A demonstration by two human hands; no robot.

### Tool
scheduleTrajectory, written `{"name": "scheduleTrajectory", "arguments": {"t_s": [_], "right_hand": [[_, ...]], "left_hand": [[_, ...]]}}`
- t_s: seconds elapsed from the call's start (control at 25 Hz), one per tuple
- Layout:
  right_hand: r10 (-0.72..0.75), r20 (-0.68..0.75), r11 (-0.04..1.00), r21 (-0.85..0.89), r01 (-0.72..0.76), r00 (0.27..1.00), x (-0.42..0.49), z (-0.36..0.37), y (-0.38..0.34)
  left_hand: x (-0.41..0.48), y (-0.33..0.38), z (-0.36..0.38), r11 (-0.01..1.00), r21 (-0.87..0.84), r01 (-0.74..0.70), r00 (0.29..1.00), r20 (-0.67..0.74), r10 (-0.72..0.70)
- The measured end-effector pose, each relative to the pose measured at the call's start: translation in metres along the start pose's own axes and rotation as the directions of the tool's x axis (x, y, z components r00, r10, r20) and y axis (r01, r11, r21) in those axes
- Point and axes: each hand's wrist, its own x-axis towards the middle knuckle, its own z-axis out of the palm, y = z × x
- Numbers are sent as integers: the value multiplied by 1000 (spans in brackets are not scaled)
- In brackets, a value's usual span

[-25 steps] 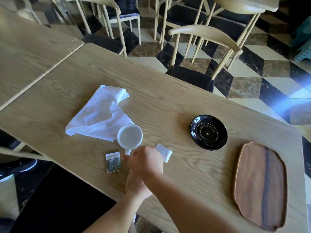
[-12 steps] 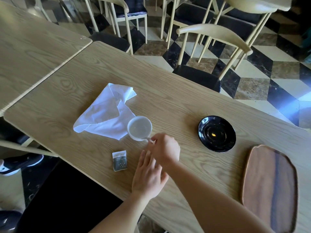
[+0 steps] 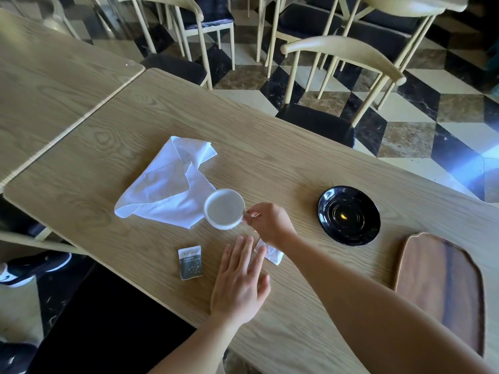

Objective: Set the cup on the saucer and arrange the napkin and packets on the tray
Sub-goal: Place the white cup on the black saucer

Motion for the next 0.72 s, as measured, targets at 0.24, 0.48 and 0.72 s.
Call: {"name": "scheduleTrajectory", "arguments": {"t_s": [0.24,0.48,0.72], "right_hand": [[49,-201,992,126,-24,978,-20,-24,15],[219,-484,960,261,-99,847,-60,-73,55],[371,-622,927,291,-236,689,-86,-105,104]], "left_hand": [[0,-1,3,1000,14,-6,1000,6,6],[-2,-1,3,1000,6,-16,999,-29,16],[-1,0,4,999,25,-37,997,-60,38]]}}
